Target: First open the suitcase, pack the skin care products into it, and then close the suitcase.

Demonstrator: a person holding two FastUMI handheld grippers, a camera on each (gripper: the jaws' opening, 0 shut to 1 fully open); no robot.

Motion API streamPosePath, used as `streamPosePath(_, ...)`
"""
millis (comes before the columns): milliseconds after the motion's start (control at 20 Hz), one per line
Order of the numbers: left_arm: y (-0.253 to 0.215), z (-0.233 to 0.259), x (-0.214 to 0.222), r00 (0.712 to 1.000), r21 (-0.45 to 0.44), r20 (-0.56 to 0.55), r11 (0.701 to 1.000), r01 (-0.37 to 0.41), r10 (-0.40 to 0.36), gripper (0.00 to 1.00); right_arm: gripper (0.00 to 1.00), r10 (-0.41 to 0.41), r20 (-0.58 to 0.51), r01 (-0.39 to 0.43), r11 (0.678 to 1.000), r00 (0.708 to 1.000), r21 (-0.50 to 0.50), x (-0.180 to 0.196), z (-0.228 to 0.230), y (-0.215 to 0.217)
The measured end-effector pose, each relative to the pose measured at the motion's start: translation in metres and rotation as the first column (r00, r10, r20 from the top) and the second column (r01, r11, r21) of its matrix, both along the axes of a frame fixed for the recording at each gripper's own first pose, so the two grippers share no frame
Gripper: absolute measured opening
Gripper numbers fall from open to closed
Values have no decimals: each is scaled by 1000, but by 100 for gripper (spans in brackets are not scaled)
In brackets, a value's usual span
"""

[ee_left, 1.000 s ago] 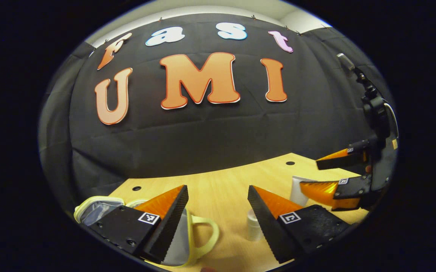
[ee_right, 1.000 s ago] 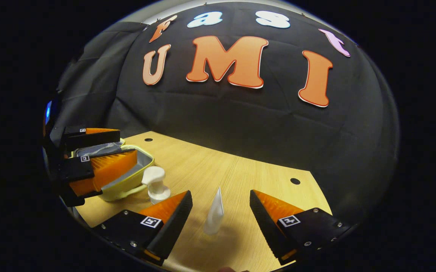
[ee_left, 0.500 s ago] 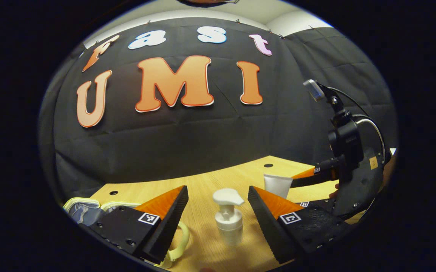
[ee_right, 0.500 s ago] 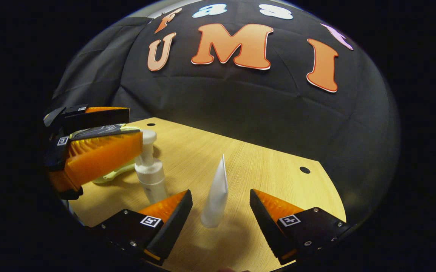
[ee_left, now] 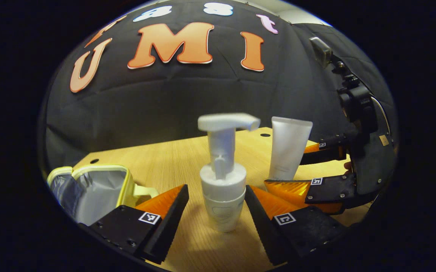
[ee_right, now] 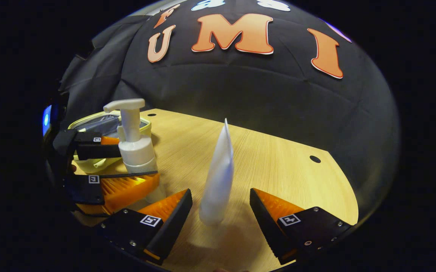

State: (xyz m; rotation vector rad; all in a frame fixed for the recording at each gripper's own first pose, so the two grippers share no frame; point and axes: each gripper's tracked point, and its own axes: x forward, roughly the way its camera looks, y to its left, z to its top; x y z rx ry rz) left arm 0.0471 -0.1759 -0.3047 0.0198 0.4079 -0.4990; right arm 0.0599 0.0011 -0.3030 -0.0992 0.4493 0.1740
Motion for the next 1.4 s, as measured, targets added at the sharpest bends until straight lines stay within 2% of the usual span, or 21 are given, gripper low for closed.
streamPosePath(50,-3,-8,1,1000,-6,-24,1000,4,-4,92,98,5,-7,-5,1000,1000,4,1,-3,2)
streamPosePath(100,-9,-6,1,999,-20,-35,1000,6,-7,82,98,17,-17,-17,1000,1000,13,1,-6,5)
streamPosePath(150,-13,-4,2,999,-24,-38,1000,7,-8,77,96,17,-13,-17,1000,1000,15,3,-7,6)
streamPosePath(200,-17,-5,5,999,-14,-40,1000,8,-8,64,96,23,-16,-22,1000,1000,18,6,-8,8)
streamPosePath(400,-11,2,1,996,-11,-86,1000,-8,7,59,70,10,-28,-9,1000,1000,20,8,-14,6)
streamPosePath(450,-8,7,3,997,-6,-75,1000,-21,21,59,66,7,-18,-7,1000,1000,27,11,-12,8)
streamPosePath(500,-5,10,6,998,-5,-63,1000,-29,28,59,55,0,-19,0,1000,1000,31,13,-10,9)
streamPosePath(550,-2,19,9,998,-3,-58,999,-34,34,59,50,-2,-27,3,999,1000,35,13,-11,10)
streamPosePath(750,12,53,18,997,-3,-35,997,-71,71,59,43,-16,-38,18,998,999,53,14,-1,9)
streamPosePath(900,28,77,26,994,8,-9,994,-108,108,59,43,-9,-37,11,998,999,62,15,18,10)
streamPosePath(950,35,86,28,992,10,-7,992,-125,126,59,37,-4,-31,6,998,1000,69,16,26,10)
streamPosePath(1000,44,96,29,989,11,1,989,-145,145,59,42,1,-23,1,997,1000,72,18,36,12)
streamPosePath(1400,120,149,31,952,40,7,952,-305,305,59,42,50,82,-57,995,995,79,23,134,30)
